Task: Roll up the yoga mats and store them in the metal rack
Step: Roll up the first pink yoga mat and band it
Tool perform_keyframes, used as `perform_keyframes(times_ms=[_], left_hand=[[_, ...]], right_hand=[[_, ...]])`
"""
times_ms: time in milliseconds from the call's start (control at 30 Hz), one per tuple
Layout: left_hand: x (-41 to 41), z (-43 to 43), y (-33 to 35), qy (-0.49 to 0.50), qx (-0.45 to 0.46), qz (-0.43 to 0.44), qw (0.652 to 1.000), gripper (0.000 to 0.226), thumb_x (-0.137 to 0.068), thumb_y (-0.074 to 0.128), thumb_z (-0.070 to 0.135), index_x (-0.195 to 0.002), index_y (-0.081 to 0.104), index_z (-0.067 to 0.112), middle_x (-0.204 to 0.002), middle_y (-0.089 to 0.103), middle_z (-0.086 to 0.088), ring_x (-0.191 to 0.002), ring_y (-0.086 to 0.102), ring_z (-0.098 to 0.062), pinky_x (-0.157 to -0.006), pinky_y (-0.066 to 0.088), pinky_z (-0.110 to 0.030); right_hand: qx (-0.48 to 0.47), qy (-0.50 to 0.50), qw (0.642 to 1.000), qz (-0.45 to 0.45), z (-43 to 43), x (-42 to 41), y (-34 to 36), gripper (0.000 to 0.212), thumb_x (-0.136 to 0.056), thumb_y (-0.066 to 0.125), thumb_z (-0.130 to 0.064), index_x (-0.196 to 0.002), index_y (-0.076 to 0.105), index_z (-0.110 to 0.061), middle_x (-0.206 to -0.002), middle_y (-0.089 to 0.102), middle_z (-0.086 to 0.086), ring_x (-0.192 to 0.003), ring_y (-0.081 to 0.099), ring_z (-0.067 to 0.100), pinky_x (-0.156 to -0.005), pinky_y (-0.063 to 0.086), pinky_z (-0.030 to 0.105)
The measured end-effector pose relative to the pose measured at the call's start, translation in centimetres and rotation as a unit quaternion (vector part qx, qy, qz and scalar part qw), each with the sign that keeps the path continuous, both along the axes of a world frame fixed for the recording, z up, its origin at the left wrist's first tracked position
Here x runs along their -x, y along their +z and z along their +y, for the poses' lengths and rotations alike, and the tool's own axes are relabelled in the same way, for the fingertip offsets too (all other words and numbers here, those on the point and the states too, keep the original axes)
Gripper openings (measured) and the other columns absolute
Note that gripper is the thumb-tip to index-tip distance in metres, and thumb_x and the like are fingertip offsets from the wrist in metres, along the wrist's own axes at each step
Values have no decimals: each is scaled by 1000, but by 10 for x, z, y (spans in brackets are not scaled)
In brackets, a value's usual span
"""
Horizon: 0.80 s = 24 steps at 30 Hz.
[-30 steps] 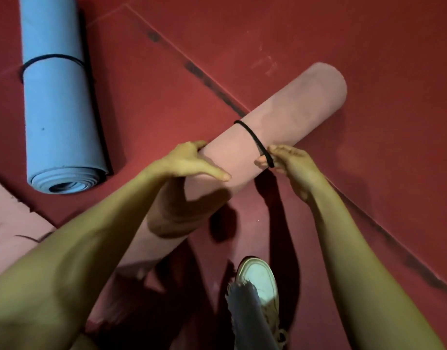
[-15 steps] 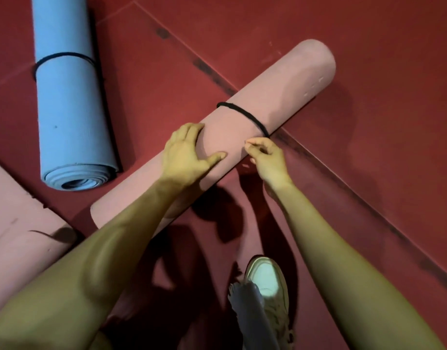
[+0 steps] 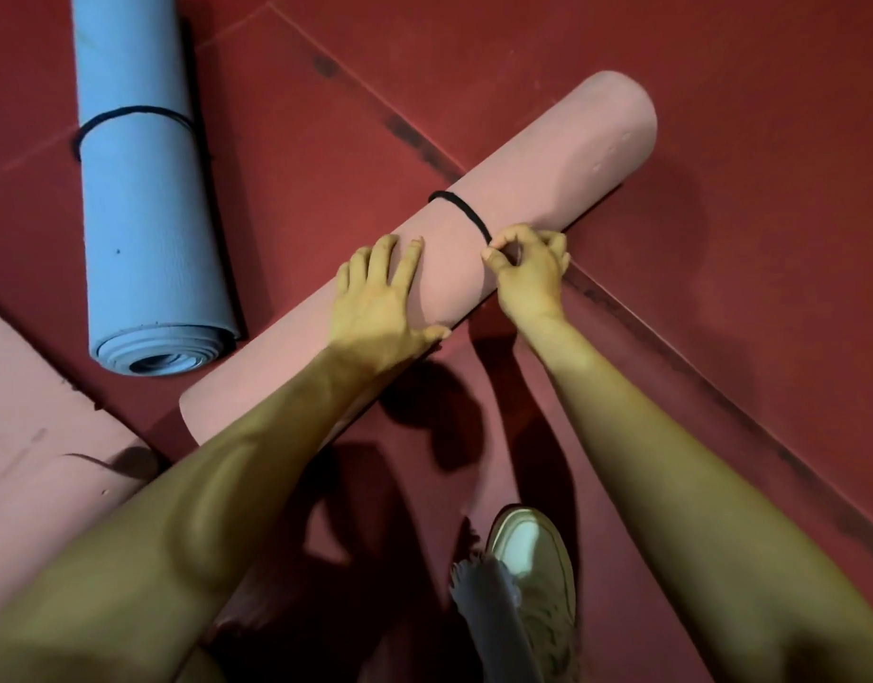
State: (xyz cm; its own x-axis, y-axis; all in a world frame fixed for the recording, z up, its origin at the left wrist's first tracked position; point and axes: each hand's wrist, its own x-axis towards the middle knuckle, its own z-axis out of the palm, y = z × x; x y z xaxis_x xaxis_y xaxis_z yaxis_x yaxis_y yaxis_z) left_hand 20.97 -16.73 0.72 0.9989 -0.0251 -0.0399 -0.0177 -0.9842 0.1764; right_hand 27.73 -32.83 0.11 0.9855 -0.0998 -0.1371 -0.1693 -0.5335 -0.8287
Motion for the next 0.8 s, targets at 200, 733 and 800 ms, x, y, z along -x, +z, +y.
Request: perform_keyframes(times_ms=[200, 733, 800], left_hand=[[-14, -6, 12, 32, -40, 35, 998, 113, -62, 76, 55, -150, 16, 18, -149, 26, -12, -128, 32, -36, -102, 29, -45], [-21, 22, 14, 106, 308, 30, 945, 87, -58, 81, 52, -136, 51, 27, -135, 50, 4, -124, 45, -15, -107, 34, -29], [-16, 19, 9, 56, 273, -33, 960, 77, -65, 74, 55, -131, 57, 20, -128, 49, -3, -119, 45, -21, -106, 34, -31]], right_hand=[[-82, -20, 996, -3, 4, -5, -2, 19, -80, 65, -1, -91, 56, -13, -77, 51, -4, -76, 52, 16, -79, 43, 26], [-49, 15, 998, -46, 6, -14, 0, 37, -83, 61, -2, -119, 55, -7, -108, 37, 4, -97, 50, 22, -98, 38, 28], [-17, 3, 999, -31, 7, -24, -1, 30, -82, 64, -7, -111, 59, -9, -105, 36, 4, -107, 48, 30, -102, 34, 31]])
